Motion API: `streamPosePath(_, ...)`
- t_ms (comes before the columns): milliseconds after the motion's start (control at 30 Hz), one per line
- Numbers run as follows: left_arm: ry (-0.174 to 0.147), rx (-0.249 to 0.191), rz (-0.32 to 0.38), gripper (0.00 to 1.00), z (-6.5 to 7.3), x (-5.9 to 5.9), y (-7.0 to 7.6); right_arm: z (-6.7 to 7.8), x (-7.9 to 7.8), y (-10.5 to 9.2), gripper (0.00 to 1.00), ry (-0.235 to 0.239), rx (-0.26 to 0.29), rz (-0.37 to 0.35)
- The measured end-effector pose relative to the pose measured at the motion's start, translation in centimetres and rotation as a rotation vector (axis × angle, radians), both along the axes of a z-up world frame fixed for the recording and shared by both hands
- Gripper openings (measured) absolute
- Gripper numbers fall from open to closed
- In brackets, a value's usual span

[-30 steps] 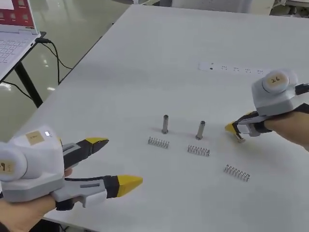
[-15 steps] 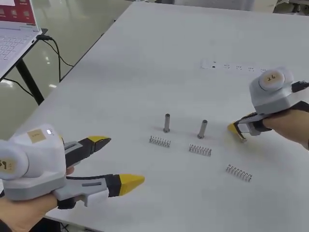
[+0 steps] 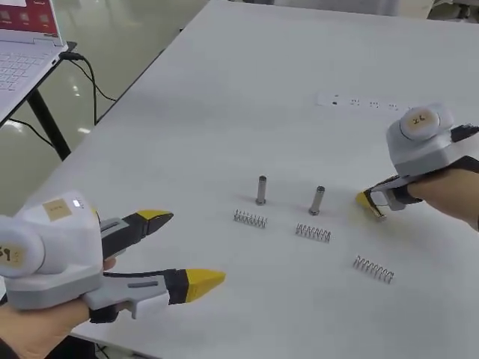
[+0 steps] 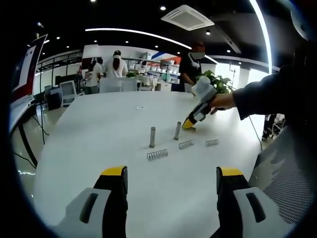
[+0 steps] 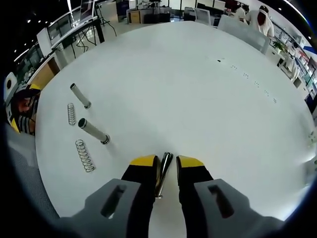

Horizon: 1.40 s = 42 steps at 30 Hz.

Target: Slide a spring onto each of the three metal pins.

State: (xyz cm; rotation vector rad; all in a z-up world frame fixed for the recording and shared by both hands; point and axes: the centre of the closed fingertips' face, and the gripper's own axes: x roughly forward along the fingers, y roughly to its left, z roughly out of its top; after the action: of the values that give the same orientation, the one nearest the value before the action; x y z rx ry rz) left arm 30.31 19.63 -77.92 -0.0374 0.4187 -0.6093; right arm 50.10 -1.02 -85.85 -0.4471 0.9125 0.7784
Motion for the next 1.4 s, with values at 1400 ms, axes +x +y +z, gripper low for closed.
streamPosePath(1400, -0.007, 0.02, -0.007, 0.72, 0.02, 0.35, 0.01, -0.16, 0.01, 0.19, 0.1, 0.025, -0.024, -0.042)
